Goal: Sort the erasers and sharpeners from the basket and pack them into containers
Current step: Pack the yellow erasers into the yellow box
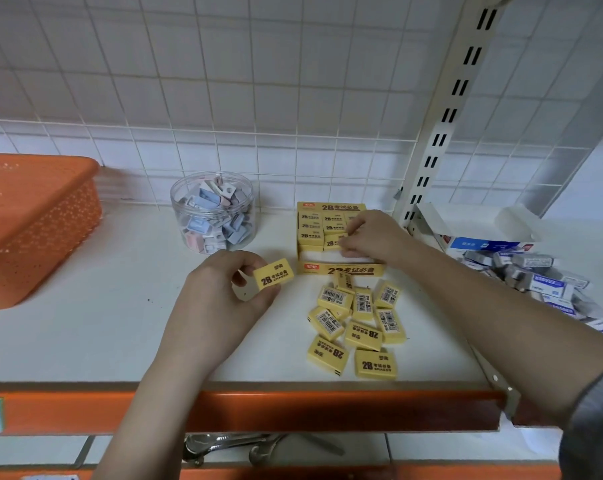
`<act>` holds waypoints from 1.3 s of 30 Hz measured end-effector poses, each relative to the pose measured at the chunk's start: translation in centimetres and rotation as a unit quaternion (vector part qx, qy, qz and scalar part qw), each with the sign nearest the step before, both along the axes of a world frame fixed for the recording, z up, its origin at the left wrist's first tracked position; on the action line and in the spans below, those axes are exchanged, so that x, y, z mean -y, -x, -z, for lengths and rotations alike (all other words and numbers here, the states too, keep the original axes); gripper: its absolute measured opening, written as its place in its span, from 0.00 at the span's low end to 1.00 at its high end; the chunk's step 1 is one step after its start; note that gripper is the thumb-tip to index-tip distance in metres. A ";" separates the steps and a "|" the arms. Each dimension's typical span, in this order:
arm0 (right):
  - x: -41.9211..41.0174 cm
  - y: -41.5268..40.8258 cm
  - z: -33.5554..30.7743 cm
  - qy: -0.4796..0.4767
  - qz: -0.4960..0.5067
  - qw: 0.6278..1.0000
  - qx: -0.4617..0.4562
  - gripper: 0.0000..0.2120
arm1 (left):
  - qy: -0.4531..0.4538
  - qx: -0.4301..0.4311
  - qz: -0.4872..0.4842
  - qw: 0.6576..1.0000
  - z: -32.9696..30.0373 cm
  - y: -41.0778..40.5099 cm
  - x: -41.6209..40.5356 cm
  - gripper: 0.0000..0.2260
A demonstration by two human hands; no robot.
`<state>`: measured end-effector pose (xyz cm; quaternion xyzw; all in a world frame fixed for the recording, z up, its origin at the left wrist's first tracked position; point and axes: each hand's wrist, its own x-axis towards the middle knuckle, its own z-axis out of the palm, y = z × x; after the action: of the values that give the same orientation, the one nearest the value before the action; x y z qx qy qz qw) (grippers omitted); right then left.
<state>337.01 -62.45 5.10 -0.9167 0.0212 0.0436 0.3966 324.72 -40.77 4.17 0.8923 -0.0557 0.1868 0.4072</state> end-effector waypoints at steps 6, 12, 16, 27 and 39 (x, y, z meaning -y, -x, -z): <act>0.0 0.4 0.6 0.116 -0.012 0.991 0.070 0.13 | -0.017 -0.010 0.005 1.000 0.0 -1.0 0.2 0.09; -0.3 0.6 1.2 0.116 -0.002 0.989 0.096 0.09 | -0.054 -0.029 0.038 0.997 -1.5 -3.3 0.5 0.10; 0.9 1.4 -0.4 0.108 0.005 0.987 0.116 0.06 | -0.092 -0.044 0.065 0.993 -2.7 -6.3 1.5 0.10; 5.0 12.9 0.1 0.019 -0.039 0.996 0.079 0.03 | -0.187 -0.099 0.083 0.974 -1.5 -12.9 8.1 0.18; 5.1 15.0 2.4 0.021 -0.011 0.997 0.068 0.13 | -0.283 -0.053 0.062 0.956 0.5 -13.0 8.4 0.15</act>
<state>322.00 -67.53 2.73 -0.9258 -0.0154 -0.0147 0.3775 337.73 -49.22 3.63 0.9744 -0.1396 0.0901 0.1515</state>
